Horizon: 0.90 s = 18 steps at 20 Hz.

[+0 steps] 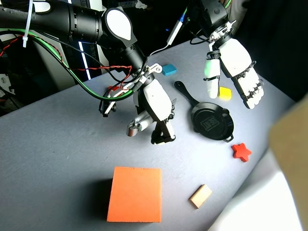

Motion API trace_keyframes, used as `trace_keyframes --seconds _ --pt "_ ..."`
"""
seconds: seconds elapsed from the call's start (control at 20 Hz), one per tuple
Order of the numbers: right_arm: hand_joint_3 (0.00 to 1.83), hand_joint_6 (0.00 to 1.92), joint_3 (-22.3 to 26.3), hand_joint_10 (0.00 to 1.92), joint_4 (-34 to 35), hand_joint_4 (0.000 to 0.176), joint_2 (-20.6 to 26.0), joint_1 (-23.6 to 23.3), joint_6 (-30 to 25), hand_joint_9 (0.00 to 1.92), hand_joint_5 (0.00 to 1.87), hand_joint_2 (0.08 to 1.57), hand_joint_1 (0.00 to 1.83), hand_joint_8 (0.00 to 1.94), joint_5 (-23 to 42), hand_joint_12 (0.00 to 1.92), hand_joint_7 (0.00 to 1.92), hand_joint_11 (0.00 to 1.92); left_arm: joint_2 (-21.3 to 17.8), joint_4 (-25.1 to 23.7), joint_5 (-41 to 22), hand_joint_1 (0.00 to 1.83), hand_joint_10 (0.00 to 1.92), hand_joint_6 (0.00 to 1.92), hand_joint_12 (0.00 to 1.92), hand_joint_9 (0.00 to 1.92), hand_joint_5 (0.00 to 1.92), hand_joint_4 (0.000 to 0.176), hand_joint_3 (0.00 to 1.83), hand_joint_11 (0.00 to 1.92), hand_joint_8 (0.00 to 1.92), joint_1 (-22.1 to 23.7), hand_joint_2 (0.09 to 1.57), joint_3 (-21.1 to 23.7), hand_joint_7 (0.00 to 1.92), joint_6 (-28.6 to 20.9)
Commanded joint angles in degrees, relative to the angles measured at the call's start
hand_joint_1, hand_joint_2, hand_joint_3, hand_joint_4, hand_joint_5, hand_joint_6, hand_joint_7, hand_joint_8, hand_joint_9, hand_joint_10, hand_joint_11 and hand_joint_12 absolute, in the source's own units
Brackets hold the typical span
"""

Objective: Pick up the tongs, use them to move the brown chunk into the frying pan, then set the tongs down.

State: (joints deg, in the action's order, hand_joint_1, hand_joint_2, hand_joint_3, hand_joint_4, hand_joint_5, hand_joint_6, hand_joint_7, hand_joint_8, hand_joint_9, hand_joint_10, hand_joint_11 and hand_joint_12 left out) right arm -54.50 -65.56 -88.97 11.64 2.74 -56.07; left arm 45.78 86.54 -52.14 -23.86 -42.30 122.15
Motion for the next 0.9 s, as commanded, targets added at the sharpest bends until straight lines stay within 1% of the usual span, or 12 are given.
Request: trace_keyframes --seconds 0.0,0.15,0.2,0.25,0.3,0.45,0.55,0.6,0.7,0.75,0.8,0.85 --pt "0.0 1.26 0.09 0.16 -4.22 0.0 0.06 -0.95 0.77 0.94 0.79 1.21 1.09 0.05 0.07 1.38 1.04 0.37 -0.68 -3.93 -3.57 0.0 0.01 0.01 0.01 0.03 0.03 0.02 0.0 0.01 0.01 0.74 1.27 -0.08 0.03 0.26" --pt "0.0 1.15 0.08 0.19 -4.23 0.0 0.07 -1.02 1.55 0.99 0.86 1.18 1.12 0.06 0.06 1.36 1.12 0.45 -0.62 -3.93 -3.96 0.0 0.0 0.0 0.0 0.01 0.01 0.025 0.0 0.0 0.0 1.18 1.27 -0.03 0.01 0.26" --pt "0.0 1.14 0.08 0.19 -4.23 0.0 0.07 -1.04 1.67 1.0 0.87 1.18 1.12 0.06 0.05 1.35 1.13 0.46 -0.62 -3.93 -3.96 0.0 0.01 0.01 0.0 0.02 0.01 0.02 0.0 0.01 0.0 1.18 1.28 0.01 0.02 0.26" --pt "0.0 1.13 0.09 0.19 -4.23 0.0 0.08 -1.08 1.73 1.0 0.88 1.17 1.12 0.06 0.02 1.35 1.14 0.46 -0.63 -3.93 -3.96 0.0 0.01 0.0 0.0 0.02 0.01 0.022 0.0 0.01 0.01 1.18 1.28 0.08 0.02 0.26" --pt "0.0 1.08 0.09 0.2 -4.23 0.0 0.09 -1.12 1.77 1.02 0.91 1.16 1.13 0.06 -0.03 1.34 1.17 0.49 -0.63 -3.92 -4.05 0.0 0.01 0.01 0.01 0.04 0.02 0.018 0.0 0.02 0.01 1.13 1.27 0.2 0.04 0.26" --pt "0.0 1.08 0.1 0.19 -4.23 0.0 0.17 -1.63 1.88 1.03 0.91 1.15 1.13 0.05 0.02 1.35 1.18 0.49 -0.63 -3.78 -4.18 0.0 0.01 0.01 0.01 0.03 0.02 0.021 0.0 0.01 0.01 1.1 1.27 0.44 0.03 0.26" --pt "0.0 1.07 0.12 0.22 -4.22 0.0 0.32 -2.02 1.49 1.06 0.92 1.15 1.14 0.05 0.02 1.39 1.19 0.49 -0.63 -3.77 -4.34 0.0 0.01 0.0 0.01 0.03 0.02 0.025 0.0 0.01 0.01 1.1 1.28 0.47 0.03 0.26" --pt "0.0 1.11 0.11 0.28 -4.22 0.0 0.4 -2.17 1.38 1.08 0.9 1.16 1.13 0.03 0.02 1.46 1.21 0.51 -0.63 -3.77 -4.34 0.0 0.01 0.0 0.02 0.04 0.02 0.021 0.0 0.03 0.01 1.1 1.27 0.47 0.04 0.26" --pt "0.0 1.13 0.1 0.31 -4.23 0.0 0.66 -2.64 1.35 1.09 0.89 1.17 1.13 0.02 0.37 1.44 1.22 0.56 -0.64 -3.77 -4.33 0.0 0.01 0.0 0.03 0.05 0.03 0.025 0.0 0.02 0.0 1.0 1.28 0.46 0.05 0.26" --pt "0.0 1.13 0.1 0.35 -4.23 0.0 0.79 -2.92 1.02 1.1 0.93 1.14 1.2 0.72 0.5 1.46 1.04 0.58 -0.64 -3.77 -4.33 0.0 0.01 0.0 0.03 0.04 0.02 0.021 0.0 0.02 0.0 0.95 1.28 0.46 0.04 0.26" --pt "0.0 1.13 0.1 0.35 -4.23 0.0 0.85 -3.14 0.95 1.1 0.93 1.14 1.2 0.72 0.59 1.46 1.04 0.58 -0.64 -3.77 -4.33 0.0 0.01 0.0 0.03 0.04 0.02 0.021 0.0 0.02 0.0 0.9 1.28 0.44 0.04 0.26" --pt "0.0 1.18 0.1 0.56 -4.23 0.01 0.89 -3.34 0.94 1.05 0.9 1.15 1.2 0.97 0.66 1.5 0.97 0.59 -0.66 -3.78 -4.07 0.0 0.0 0.0 0.04 0.04 0.02 0.022 0.0 0.01 0.0 0.81 1.28 0.38 0.04 0.26"
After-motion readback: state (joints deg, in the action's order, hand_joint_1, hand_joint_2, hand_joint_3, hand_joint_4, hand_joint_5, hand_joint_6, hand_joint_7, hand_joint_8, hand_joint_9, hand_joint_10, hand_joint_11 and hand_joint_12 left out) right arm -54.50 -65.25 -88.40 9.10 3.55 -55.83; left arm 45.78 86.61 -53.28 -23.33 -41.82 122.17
